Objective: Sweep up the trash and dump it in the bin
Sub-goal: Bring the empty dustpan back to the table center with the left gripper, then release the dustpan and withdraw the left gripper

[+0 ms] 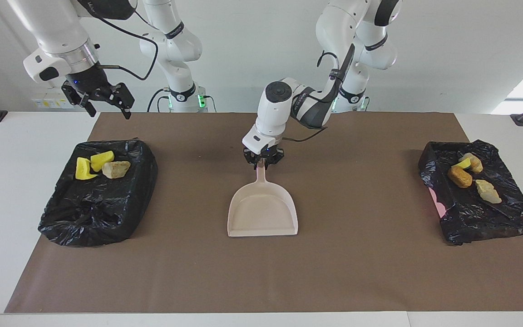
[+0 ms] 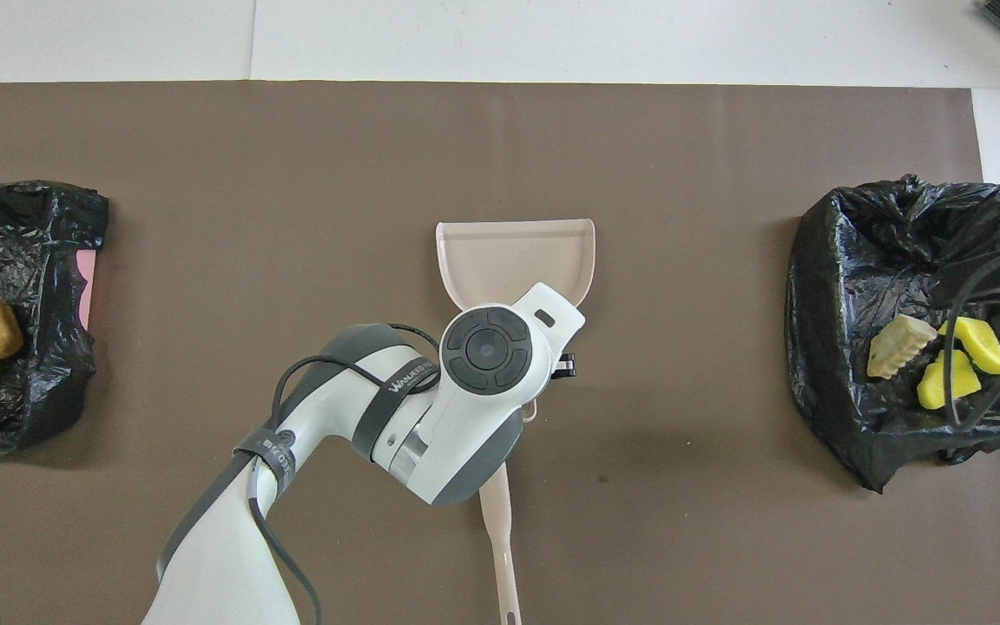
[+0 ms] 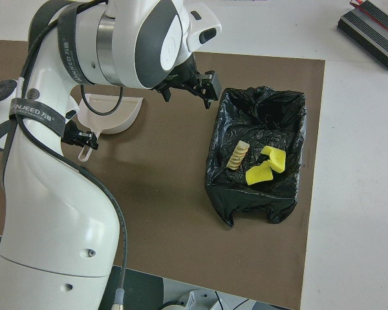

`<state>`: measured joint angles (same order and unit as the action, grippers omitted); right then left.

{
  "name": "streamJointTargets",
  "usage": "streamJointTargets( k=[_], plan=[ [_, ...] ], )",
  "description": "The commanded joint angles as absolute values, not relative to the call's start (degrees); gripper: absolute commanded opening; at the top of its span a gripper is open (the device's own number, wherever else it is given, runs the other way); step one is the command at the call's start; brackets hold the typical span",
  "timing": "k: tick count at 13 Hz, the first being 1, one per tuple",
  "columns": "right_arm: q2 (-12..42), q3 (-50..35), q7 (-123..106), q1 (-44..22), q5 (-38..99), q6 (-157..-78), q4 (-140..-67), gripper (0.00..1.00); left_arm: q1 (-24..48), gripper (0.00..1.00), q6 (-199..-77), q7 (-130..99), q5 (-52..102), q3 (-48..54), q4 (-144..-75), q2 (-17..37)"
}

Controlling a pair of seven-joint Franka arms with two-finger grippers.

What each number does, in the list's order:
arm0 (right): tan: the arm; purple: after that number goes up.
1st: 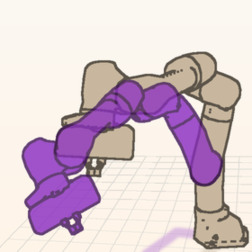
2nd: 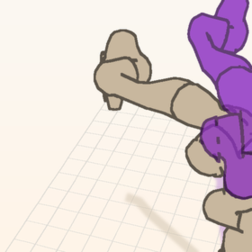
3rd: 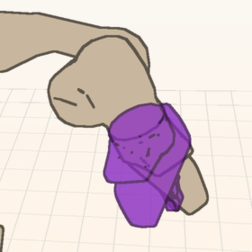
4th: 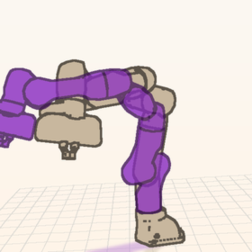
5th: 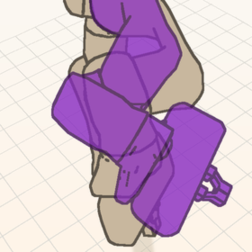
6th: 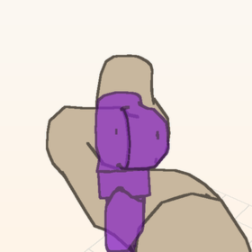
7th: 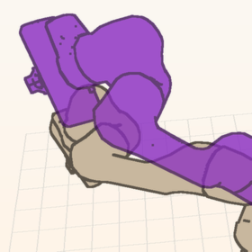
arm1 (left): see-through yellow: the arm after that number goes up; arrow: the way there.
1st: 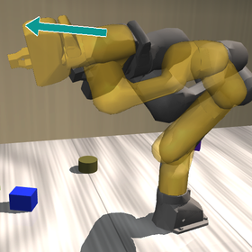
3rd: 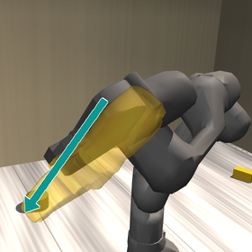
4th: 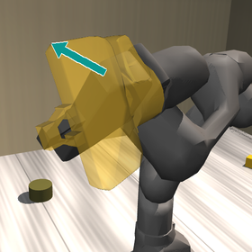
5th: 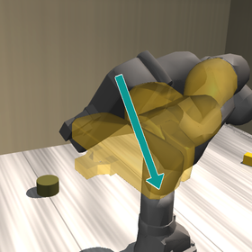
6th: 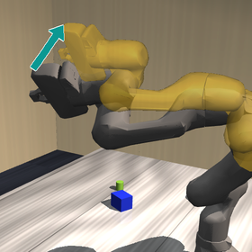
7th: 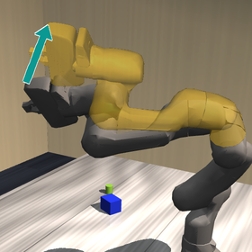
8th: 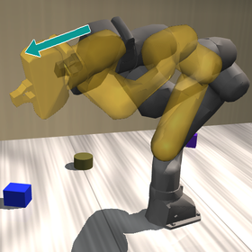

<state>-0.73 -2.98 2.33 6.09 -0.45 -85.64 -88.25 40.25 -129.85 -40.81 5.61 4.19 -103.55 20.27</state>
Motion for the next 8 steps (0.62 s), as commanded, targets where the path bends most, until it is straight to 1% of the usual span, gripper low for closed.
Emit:
streamJointTargets(
  k=[1, 4, 8],
  plan=[
    [-1.1, -3.1, 3.0, 6.3, 0.7, -85.3, -88.0, 1.00, 39.6, 1.00, -127.1, -41.4, 5.7, 2.6, -103.1, 17.9],
    [-1.1, -3.1, 3.0, 6.3, 0.7, -85.3, -88.0, 1.00, 35.0, 1.00, -121.4, -40.8, 5.3, 1.8, -103.1, 14.4],
    [-1.1, -3.1, 3.0, 6.3, 0.7, -85.3, -88.0, 1.00, 27.5, 1.00, -115.5, -37.8, 1.3, 1.8, -103.6, 11.3]
  ],
)
